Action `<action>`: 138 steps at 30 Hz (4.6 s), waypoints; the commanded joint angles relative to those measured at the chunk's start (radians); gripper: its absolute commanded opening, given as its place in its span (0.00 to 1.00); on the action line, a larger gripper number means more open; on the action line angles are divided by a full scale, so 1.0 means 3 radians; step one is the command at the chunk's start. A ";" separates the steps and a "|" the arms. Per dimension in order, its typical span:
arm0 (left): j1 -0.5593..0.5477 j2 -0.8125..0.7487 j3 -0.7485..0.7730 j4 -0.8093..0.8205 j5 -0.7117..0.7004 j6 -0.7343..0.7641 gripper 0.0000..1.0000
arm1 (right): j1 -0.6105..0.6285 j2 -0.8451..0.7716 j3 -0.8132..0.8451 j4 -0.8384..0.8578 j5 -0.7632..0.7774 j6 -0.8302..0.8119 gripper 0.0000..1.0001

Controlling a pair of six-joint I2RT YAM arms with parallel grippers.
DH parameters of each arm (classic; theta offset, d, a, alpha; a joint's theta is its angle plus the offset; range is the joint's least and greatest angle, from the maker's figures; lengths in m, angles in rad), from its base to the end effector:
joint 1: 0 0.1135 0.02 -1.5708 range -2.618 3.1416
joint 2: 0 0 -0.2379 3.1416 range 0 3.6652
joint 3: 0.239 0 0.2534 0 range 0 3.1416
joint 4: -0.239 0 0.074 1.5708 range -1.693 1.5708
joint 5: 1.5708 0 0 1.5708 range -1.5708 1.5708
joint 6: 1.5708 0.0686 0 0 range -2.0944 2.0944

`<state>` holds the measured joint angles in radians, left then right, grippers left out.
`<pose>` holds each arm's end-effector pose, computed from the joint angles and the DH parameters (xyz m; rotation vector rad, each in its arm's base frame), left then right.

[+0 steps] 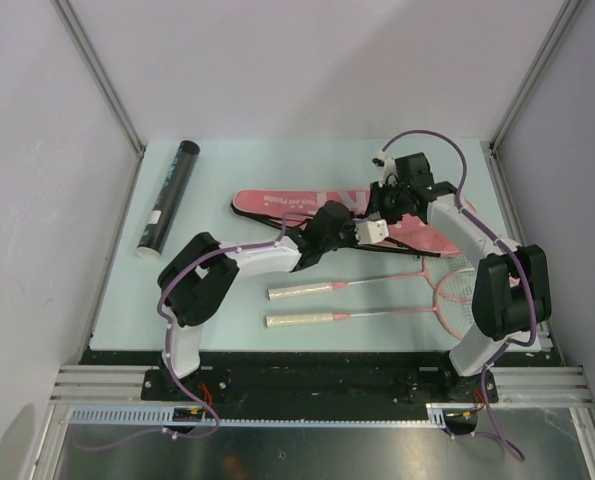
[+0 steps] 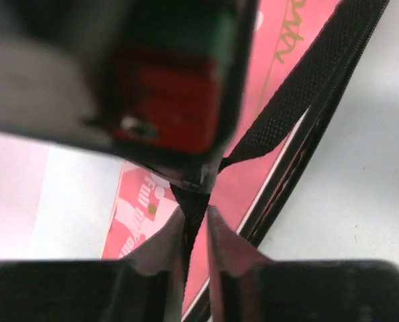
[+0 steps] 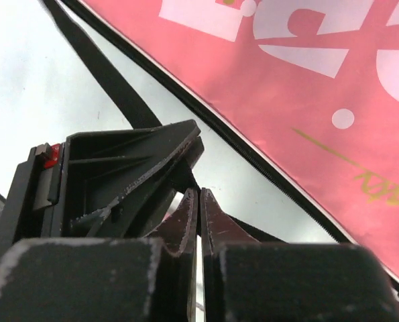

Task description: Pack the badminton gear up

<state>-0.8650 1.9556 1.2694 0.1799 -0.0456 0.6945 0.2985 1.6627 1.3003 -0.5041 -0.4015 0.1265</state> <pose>0.3023 -0.3499 0.1553 1.4404 1.4964 -0.0570 0.3573 0.1380 0.2147 -0.3934 2.4278 0.6779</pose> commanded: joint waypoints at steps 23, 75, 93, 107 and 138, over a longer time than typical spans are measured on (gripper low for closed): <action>0.0418 -0.0158 0.1848 -0.1924 0.0278 -0.3158 0.00 | -0.0484 -0.2541 -0.1450 0.0546 0.0628 0.1460 0.63; 0.0250 -0.0173 0.1951 -0.1939 0.0791 -0.3670 0.01 | -0.0141 -0.0496 -0.2181 0.2677 0.1988 0.2319 0.37; 0.0362 -0.0316 0.1797 -0.2036 0.0668 -0.3231 0.11 | -0.0253 -0.0797 -0.2361 0.3450 0.1222 0.1971 0.00; 0.0582 -0.0341 0.1936 -0.2583 0.1249 -0.2392 0.62 | -0.0514 -0.1140 -0.1706 0.2386 -0.0839 0.1946 0.00; 0.0066 -0.0332 0.1358 -0.2573 0.0378 -0.2386 0.43 | -0.0530 -0.0904 -0.1558 0.2800 -0.1464 0.2064 0.00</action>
<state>-0.8215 1.8854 1.6970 -0.6006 0.2070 -0.0429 0.1417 1.3991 0.7784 0.2672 -0.7998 0.7261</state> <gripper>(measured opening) 0.416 0.020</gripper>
